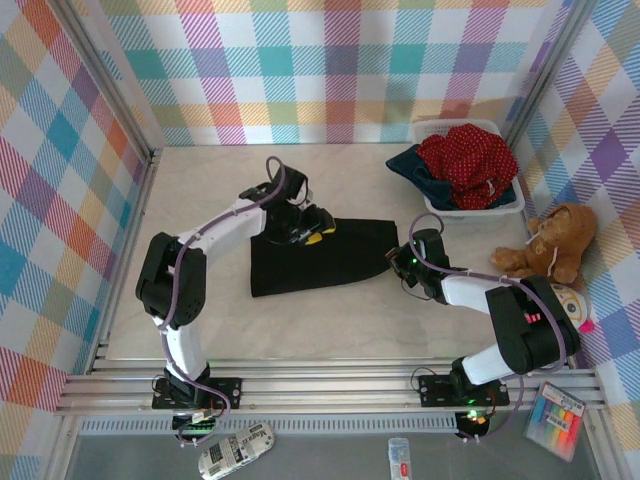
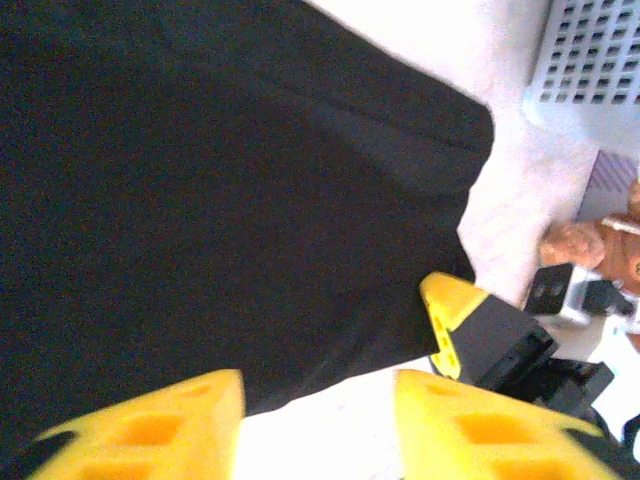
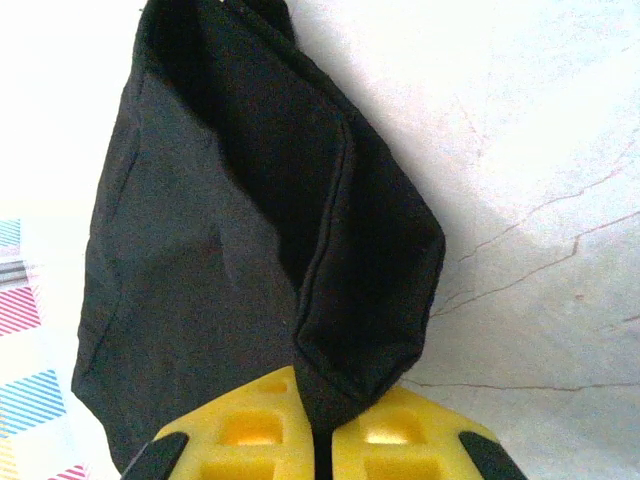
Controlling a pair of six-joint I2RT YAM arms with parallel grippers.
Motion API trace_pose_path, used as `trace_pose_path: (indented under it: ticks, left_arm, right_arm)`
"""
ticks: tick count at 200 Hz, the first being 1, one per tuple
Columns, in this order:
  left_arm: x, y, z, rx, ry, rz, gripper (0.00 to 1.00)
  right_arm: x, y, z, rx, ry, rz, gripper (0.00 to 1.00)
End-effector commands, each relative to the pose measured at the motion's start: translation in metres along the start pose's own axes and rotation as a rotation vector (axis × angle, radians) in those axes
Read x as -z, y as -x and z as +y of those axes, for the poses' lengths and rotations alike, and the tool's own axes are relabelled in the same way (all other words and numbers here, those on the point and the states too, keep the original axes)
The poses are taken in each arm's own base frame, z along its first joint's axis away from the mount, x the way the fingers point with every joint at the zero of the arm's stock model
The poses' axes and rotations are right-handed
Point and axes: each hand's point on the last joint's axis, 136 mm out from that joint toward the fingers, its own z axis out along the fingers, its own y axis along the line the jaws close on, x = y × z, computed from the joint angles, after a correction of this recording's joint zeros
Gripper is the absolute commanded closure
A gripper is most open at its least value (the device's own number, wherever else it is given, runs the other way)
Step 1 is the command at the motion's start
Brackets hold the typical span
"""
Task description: Fold and stack the skirts
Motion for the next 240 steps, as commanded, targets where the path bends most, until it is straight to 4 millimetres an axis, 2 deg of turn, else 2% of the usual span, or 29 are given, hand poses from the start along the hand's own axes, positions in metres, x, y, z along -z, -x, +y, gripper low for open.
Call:
trace_pose_path:
  ticks: [1, 23, 52, 62, 81, 91, 105, 124, 148, 164, 183, 211, 240]
  left_arm:
    - [-0.025, -0.024, 0.013, 0.067, 0.002, 0.084, 0.7]
    - [-0.047, -0.039, 0.012, 0.083, -0.018, 0.167, 0.85]
    - [-0.061, -0.063, 0.018, 0.061, 0.03, 0.23, 0.88]
    - [-0.064, -0.07, 0.031, 0.067, 0.078, 0.248, 0.88]
    - [-0.075, -0.079, 0.074, 0.094, 0.227, 0.278, 0.91]
    - [-0.082, -0.081, 0.078, 0.111, 0.2, 0.301, 0.9]
    - [-0.088, -0.085, 0.066, 0.089, 0.134, 0.337, 0.79]
    - [-0.086, -0.085, 0.061, 0.029, 0.148, 0.35, 0.73]
    - [-0.068, -0.067, 0.057, 0.032, 0.124, 0.287, 0.72]
    - [-0.042, -0.048, 0.045, 0.026, 0.065, 0.199, 0.6]
    - [-0.007, -0.024, 0.051, -0.018, 0.098, 0.066, 0.52]
    - [0.034, 0.005, 0.087, 0.041, 0.137, -0.063, 0.52]
    - [0.061, 0.022, 0.16, 0.219, 0.252, -0.126, 0.53]
  right_arm:
    - [-0.003, -0.002, -0.004, 0.01, -0.01, 0.004, 1.0]
    - [-0.003, -0.003, -0.004, 0.007, -0.011, 0.005, 1.0]
    - [-0.002, -0.004, -0.007, 0.007, -0.022, 0.009, 1.0]
    - [-0.002, -0.004, -0.008, 0.006, -0.026, 0.009, 1.0]
    - [-0.002, -0.004, -0.01, 0.002, -0.032, 0.003, 1.0]
    - [-0.002, -0.003, -0.01, 0.0, -0.033, -0.002, 1.0]
    - [-0.001, -0.002, -0.009, 0.005, -0.028, -0.008, 1.0]
    - [0.001, 0.0, -0.004, 0.029, -0.015, -0.017, 1.0]
    - [0.001, 0.002, -0.001, 0.059, -0.012, -0.022, 1.0]
    - [0.002, 0.002, -0.002, 0.066, -0.015, -0.021, 1.0]
    - [0.001, 0.001, -0.005, 0.065, -0.028, -0.02, 1.0]
    - [0.0, 0.003, -0.005, 0.07, -0.035, -0.023, 1.0]
    - [0.001, 0.005, -0.004, 0.08, -0.034, -0.037, 1.0]
